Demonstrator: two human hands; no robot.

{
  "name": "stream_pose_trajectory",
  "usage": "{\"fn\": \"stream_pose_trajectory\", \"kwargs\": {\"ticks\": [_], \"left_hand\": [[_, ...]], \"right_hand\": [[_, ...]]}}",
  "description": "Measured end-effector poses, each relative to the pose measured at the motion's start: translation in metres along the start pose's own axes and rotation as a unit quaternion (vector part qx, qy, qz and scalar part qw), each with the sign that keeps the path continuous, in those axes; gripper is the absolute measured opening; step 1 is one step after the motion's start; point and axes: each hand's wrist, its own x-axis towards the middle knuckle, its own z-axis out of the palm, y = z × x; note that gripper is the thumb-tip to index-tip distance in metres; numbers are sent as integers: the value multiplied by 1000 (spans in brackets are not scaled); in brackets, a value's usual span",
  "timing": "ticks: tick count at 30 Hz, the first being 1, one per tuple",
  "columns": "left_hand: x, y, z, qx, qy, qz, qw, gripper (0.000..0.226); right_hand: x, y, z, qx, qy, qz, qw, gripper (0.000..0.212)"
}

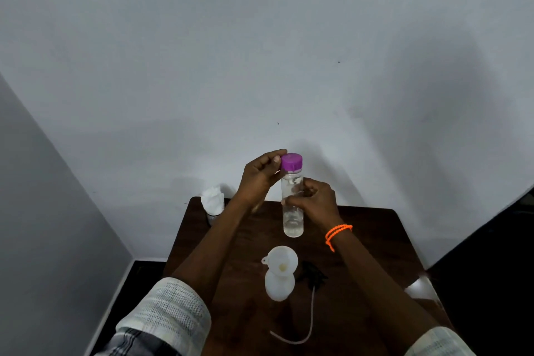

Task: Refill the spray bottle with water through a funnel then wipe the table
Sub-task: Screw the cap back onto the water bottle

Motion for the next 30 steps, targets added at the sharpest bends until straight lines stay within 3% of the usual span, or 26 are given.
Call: {"fn": "stream_pose_trajectory", "kwargs": {"ticks": [5,7,10,15,20,23,27,30], "left_hand": [[-1,1,9,143,-8,46,989,51],[-1,0,11,134,5,51,990,65],[3,-4,7,58,32,39,997,57],[1,-3,6,-30,19,24,999,18],[-3,3,15,15,-2,26,1000,32],[-1,2,15,41,23,38,998,38],[3,2,10,19,40,29,999,32],[-3,4,13,20,32,18,999,51]], "right_hand": [[1,-3,2,-4,1,-2,1000,33],[2,-5,2,0,5,-6,1000,31],[3,-7,0,19,10,3,1000,30],[2,-9,-1,46,5,11,999,34],[0,-13,3,42,-1,-3,999,36],[0,-14,4,61,4,9,998,36],[0,-13,2,74,-2,5,997,43],[1,-14,2,69,-8,-3,998,45]]}}
